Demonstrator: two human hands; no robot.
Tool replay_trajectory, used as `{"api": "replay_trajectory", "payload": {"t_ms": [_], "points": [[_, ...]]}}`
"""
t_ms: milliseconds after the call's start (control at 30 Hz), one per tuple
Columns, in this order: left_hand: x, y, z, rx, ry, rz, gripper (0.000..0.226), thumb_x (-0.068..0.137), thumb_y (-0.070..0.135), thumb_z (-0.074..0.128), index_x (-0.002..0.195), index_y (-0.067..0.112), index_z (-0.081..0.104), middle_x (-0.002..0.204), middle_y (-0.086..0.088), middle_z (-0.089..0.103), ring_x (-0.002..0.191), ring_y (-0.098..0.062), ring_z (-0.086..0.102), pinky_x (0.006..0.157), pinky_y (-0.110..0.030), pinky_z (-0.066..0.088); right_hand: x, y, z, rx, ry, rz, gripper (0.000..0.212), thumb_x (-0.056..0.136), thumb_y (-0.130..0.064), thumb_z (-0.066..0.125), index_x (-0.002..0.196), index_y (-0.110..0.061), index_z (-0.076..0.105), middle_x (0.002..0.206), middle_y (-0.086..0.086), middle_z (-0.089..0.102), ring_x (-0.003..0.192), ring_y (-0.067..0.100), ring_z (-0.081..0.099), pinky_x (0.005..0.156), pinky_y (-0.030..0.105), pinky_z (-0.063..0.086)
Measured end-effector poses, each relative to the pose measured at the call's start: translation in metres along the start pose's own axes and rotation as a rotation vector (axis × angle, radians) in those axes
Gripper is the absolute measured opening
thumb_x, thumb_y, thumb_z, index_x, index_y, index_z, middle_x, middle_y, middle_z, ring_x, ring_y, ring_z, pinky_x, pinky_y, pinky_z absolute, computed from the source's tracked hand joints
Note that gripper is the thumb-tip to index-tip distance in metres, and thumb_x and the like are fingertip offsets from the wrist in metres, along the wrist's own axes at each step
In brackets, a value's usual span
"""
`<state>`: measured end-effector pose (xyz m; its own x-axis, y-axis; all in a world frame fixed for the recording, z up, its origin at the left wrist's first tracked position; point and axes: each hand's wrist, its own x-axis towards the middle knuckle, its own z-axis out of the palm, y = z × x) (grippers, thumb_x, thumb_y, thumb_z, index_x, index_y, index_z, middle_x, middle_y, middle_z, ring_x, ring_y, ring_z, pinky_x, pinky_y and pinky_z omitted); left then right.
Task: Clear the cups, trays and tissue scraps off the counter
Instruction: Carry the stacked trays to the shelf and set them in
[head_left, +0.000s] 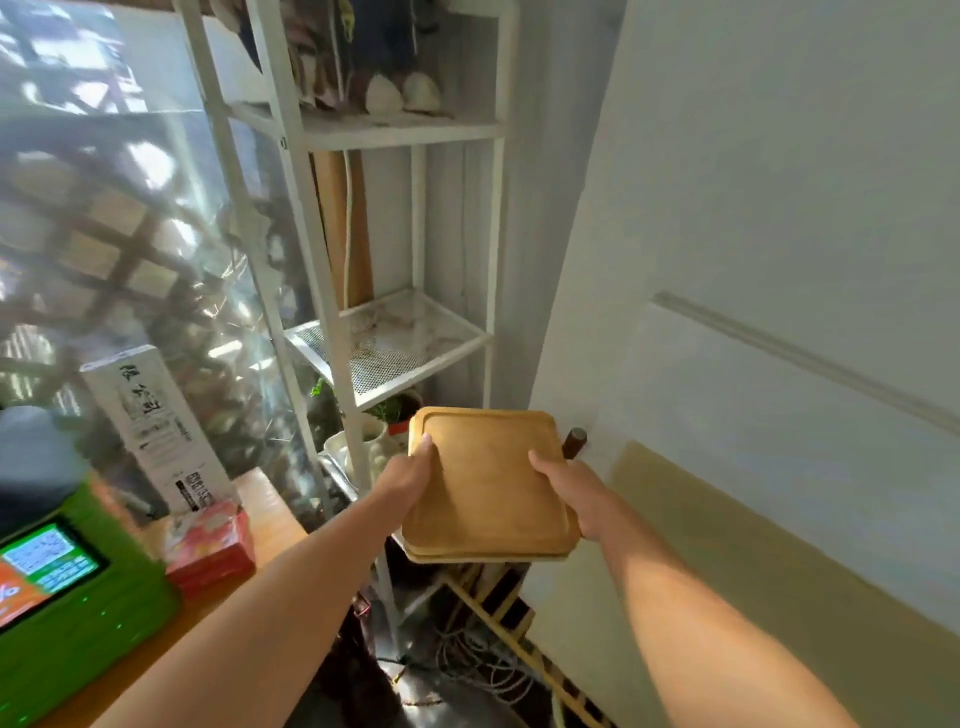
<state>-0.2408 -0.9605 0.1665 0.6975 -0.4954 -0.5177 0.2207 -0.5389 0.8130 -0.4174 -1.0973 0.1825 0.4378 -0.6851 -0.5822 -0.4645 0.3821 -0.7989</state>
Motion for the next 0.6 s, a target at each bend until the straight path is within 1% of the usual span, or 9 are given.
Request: {"api": "replay_trajectory", "payload": {"t_ms": [100, 167, 200, 300, 333, 433, 467, 533, 600], "points": [[0.033, 0.027, -0.006, -0.002, 0.088, 0.027, 0.079, 0.096, 0.06, 0.037, 0.14, -0.005, 0.043, 0.136, -0.022, 0.05, 0.121, -0.035, 0.05, 0.095, -0.033, 0.034, 0.032, -0.041, 0.009, -0.048, -0.024, -0.022, 0.083, 0.085, -0.054, 0.07, 0.147, -0.008, 0.04, 0.132, 0.011, 0.058, 0.101, 0.029, 0.061, 0.091, 0.042, 0.05], [0.055, 0.046, -0.013, -0.059, 0.102, 0.028, 0.072, 0.096, 0.057, 0.042, 0.137, -0.003, 0.047, 0.117, -0.017, 0.056, 0.104, -0.032, 0.054, 0.088, -0.031, 0.037, 0.056, -0.068, 0.017, -0.087, -0.035, -0.055, 0.079, 0.084, -0.053, 0.072, 0.143, -0.006, 0.047, 0.112, 0.008, 0.063, 0.088, 0.024, 0.06, 0.081, 0.037, 0.047], [0.066, 0.055, -0.017, -0.101, 0.088, 0.029, 0.069, 0.095, 0.055, 0.044, 0.134, -0.002, 0.05, 0.111, -0.015, 0.058, 0.101, -0.03, 0.055, 0.09, -0.033, 0.041, 0.067, -0.082, 0.02, -0.1, -0.041, -0.065, 0.078, 0.083, -0.052, 0.073, 0.141, -0.006, 0.049, 0.107, 0.007, 0.063, 0.087, 0.024, 0.06, 0.079, 0.036, 0.047], [0.092, 0.077, -0.029, -0.209, 0.033, 0.007, 0.059, 0.096, 0.051, 0.046, 0.126, 0.001, 0.054, 0.093, -0.009, 0.06, 0.09, -0.027, 0.059, 0.092, -0.037, 0.048, 0.095, -0.12, 0.034, -0.15, -0.065, -0.076, 0.081, 0.081, -0.052, 0.076, 0.141, -0.005, 0.048, 0.116, 0.011, 0.062, 0.095, 0.027, 0.061, 0.085, 0.04, 0.049], [0.1, 0.085, -0.032, -0.241, 0.04, -0.001, 0.057, 0.096, 0.051, 0.047, 0.125, 0.002, 0.054, 0.092, -0.01, 0.061, 0.088, -0.027, 0.06, 0.089, -0.036, 0.049, 0.105, -0.132, 0.037, -0.164, -0.064, -0.083, 0.08, 0.08, -0.051, 0.076, 0.141, -0.006, 0.048, 0.114, 0.01, 0.062, 0.093, 0.027, 0.061, 0.086, 0.04, 0.049], [0.125, 0.104, -0.037, -0.274, 0.086, -0.029, 0.06, 0.092, 0.05, 0.049, 0.123, -0.001, 0.058, 0.11, -0.018, 0.066, 0.099, -0.034, 0.064, 0.088, -0.037, 0.051, 0.132, -0.166, 0.047, -0.219, -0.066, -0.1, 0.075, 0.079, -0.049, 0.077, 0.137, -0.007, 0.053, 0.103, 0.008, 0.063, 0.09, 0.026, 0.063, 0.084, 0.04, 0.05], [0.133, 0.109, -0.039, -0.266, 0.11, -0.029, 0.06, 0.092, 0.049, 0.049, 0.123, -0.002, 0.059, 0.112, -0.02, 0.066, 0.099, -0.035, 0.064, 0.083, -0.035, 0.051, 0.141, -0.175, 0.051, -0.243, -0.067, -0.1, 0.073, 0.079, -0.049, 0.077, 0.135, -0.008, 0.055, 0.102, 0.008, 0.064, 0.089, 0.026, 0.063, 0.083, 0.04, 0.05], [0.144, 0.119, -0.041, -0.241, 0.157, -0.028, 0.058, 0.091, 0.046, 0.05, 0.12, -0.003, 0.062, 0.11, -0.02, 0.068, 0.093, -0.034, 0.064, 0.069, -0.031, 0.043, 0.156, -0.191, 0.057, -0.28, -0.07, -0.095, 0.07, 0.078, -0.05, 0.078, 0.132, -0.009, 0.057, 0.1, 0.007, 0.066, 0.089, 0.026, 0.064, 0.078, 0.037, 0.05], [0.154, 0.128, -0.045, -0.25, 0.194, -0.024, 0.047, 0.092, 0.04, 0.05, 0.112, 0.0, 0.064, 0.094, -0.015, 0.068, 0.083, -0.03, 0.062, 0.063, -0.031, 0.037, 0.171, -0.206, 0.065, -0.311, -0.086, -0.089, 0.068, 0.077, -0.05, 0.078, 0.129, -0.011, 0.059, 0.096, 0.005, 0.067, 0.087, 0.024, 0.065, 0.067, 0.033, 0.049]]}}
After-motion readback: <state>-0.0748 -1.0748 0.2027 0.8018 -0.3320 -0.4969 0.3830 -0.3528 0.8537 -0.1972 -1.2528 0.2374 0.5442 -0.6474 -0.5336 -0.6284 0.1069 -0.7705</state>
